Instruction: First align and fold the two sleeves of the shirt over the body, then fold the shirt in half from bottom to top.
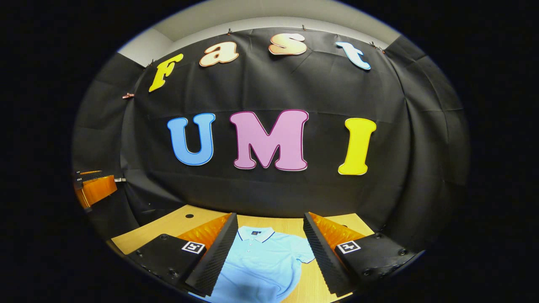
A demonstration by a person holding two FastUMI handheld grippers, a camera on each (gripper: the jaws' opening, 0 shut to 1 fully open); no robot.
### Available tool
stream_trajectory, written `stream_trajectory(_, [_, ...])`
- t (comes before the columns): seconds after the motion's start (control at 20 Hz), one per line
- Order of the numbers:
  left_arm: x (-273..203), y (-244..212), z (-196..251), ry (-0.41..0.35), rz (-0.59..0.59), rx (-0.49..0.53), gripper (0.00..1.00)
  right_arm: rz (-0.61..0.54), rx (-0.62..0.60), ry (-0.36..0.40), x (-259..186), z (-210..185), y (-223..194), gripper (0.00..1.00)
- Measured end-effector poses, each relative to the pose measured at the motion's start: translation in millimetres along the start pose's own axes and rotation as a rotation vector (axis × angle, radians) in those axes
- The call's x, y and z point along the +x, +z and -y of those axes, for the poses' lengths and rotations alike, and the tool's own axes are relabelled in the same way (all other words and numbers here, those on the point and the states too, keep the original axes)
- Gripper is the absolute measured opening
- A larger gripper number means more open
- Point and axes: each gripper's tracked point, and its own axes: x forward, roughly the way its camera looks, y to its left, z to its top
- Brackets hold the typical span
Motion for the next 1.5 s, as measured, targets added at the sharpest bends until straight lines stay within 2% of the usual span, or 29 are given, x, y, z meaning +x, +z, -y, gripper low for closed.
stream_trajectory(0.7, [11.3,-18.7,13.6,-0.022,-0.044,-0.042,0.99,-0.012,0.014,-0.052,-0.5,29.9,-9.8,0.97])
stream_trajectory(0.95, [13.5,-6.2,8.7,-0.015,-0.025,-0.029,1.0,-0.051,0.017,-0.045,8.0,29.2,-23.2,0.97])
stream_trajectory(1.25, [20.8,-9.9,-2.3,0.02,-0.04,-0.044,0.99,-0.152,-0.015,-0.078,55.5,61.6,-50.8,0.98])
stream_trajectory(1.5, [41.5,-32.6,-7.2,0.048,-0.091,-0.043,1.0,-0.295,-0.003,-0.118,111.4,103.9,-105.9,0.98])
